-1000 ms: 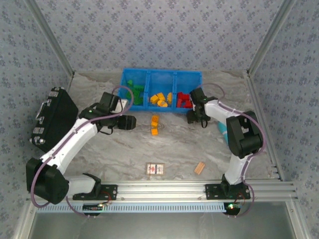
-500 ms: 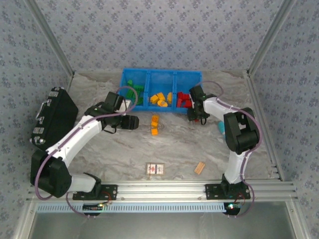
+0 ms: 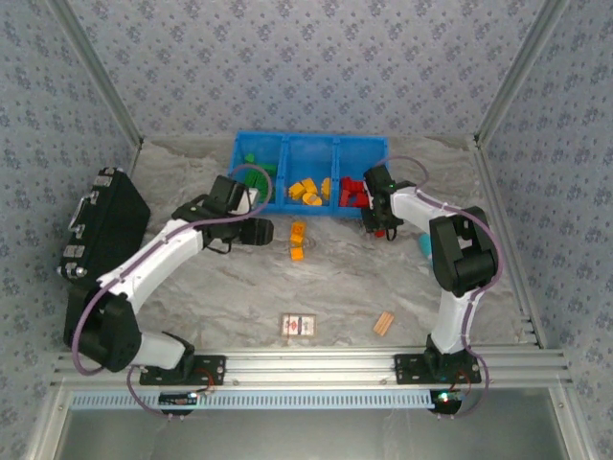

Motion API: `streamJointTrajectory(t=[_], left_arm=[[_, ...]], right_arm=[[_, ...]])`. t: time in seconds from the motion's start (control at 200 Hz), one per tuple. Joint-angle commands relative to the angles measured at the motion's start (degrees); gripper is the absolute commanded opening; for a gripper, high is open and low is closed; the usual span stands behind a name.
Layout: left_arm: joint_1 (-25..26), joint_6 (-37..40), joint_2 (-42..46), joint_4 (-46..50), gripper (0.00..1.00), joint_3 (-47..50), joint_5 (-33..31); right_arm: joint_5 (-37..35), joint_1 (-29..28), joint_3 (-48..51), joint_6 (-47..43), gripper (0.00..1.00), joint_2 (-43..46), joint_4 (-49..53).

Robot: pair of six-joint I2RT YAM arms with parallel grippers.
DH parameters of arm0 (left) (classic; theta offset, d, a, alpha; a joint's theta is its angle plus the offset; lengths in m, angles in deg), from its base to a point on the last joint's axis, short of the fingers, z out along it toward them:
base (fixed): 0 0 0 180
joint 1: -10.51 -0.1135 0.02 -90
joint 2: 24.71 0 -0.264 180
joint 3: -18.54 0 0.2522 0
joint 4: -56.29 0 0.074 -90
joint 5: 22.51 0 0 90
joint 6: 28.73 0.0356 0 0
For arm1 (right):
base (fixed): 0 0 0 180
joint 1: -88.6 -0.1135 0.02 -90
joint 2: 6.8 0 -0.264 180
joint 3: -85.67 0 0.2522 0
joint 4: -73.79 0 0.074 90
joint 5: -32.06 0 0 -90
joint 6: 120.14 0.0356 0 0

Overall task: Sort the legos into containers by color
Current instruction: Pick up the lego from the middle-right of the table, then place the lego in the container.

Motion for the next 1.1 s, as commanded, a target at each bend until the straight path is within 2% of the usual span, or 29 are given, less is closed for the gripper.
streamJointTrajectory(t=[0.0, 0.22, 0.515, 0.815, 1.095], left_arm=[[2.60, -0.24, -4.39, -3.93, 0.73, -3.07, -1.73], [7.16, 0.56, -11.76, -7.79, 0.73, -6.00, -6.46], [9.38, 3.32, -21.86, -9.24, 0.74, -12.20, -11.46], [9.53, 4.77, -26.72, -9.65, 0.74, -15.94, -11.14], [10.51, 5.18, -28.78, -9.63, 0.74, -17.22, -8.51]], right_arm=[[0.04, -0.18, -0.60, -0.98, 0.33, 0.88, 2.01], [1.26, -0.73, 2.39, -0.40, 0.29, 5.24, 1.06], [2.56, -1.41, 3.94, 0.06, 0.27, 10.86, 2.66], [4.47, -1.42, -0.44, -0.27, 0.27, 18.16, 5.26], [5.04, 0.07, -11.02, -2.40, 0.27, 12.12, 4.15]])
